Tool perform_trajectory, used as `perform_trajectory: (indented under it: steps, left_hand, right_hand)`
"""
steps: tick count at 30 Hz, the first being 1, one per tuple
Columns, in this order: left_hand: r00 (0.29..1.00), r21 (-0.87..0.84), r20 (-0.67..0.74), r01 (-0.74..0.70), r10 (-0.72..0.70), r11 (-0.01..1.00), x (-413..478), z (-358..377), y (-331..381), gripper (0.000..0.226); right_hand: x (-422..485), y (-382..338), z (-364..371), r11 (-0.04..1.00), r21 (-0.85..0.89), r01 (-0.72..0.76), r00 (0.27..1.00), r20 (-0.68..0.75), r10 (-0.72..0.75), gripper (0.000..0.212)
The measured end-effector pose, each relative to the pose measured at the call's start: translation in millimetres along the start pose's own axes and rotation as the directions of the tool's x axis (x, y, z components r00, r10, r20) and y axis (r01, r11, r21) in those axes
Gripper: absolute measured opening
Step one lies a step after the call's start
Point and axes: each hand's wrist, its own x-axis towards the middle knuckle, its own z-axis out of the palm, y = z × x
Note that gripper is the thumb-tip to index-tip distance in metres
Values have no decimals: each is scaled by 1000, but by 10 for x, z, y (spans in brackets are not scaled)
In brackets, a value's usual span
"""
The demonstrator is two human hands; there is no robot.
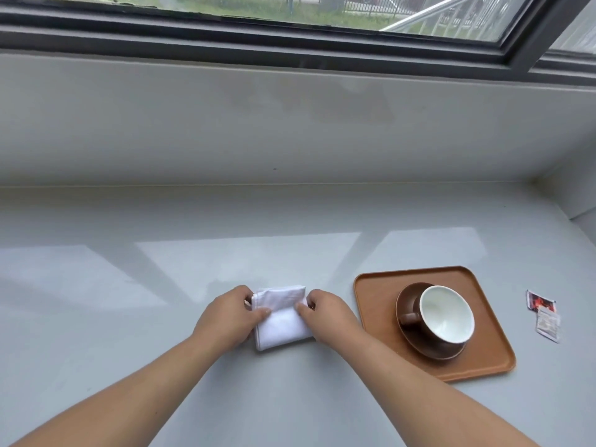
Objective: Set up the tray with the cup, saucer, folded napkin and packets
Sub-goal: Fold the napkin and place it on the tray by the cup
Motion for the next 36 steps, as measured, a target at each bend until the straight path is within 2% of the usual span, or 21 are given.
perform_trajectory:
  steps: [5, 9, 12, 17, 21, 26, 30, 33, 36]
  left_hand:
    - [999, 194, 17, -37, 35, 980, 182, -69, 18, 64]
    - [991, 350, 68, -132, 116, 927, 298, -132, 127, 52]
    - [986, 400, 110, -161, 127, 902, 325, -155, 213, 33]
    - [973, 331, 184, -195, 139, 923, 284, -152, 212, 21]
    - [970, 256, 219, -163, 107, 953, 221, -161, 169, 50]
    - [944, 319, 318, -191, 85, 928, 184, -173, 142, 34]
    - [948, 314, 304, -192, 93, 930, 125, -144, 152, 31]
    - [949, 320, 299, -201, 103, 926, 60, -111, 191, 26]
    - [957, 325, 276, -183, 92, 928, -22, -27, 227, 26]
  right_hand:
    - [44, -21, 77, 998, -17, -59, 997, -58, 58, 24]
    - [74, -76, 107, 993, -27, -115, 991, -67, 113, 29]
    - [62, -125, 99, 990, -32, -140, 989, -57, 138, 26]
    - [-89, -188, 111, 993, -42, -107, 994, -40, 106, 22]
    - [-232, -234, 97, 999, 17, -46, 997, -66, 47, 18]
    - [-353, -255, 72, 994, 112, -14, 1000, -5, 14, 17]
    - [-379, -217, 9, 959, 271, -82, 995, 74, 64, 13]
    - [-372, -149, -73, 942, 311, -128, 989, 110, 98, 15]
    - [-412, -33, -114, 923, 322, -209, 970, 185, 155, 33]
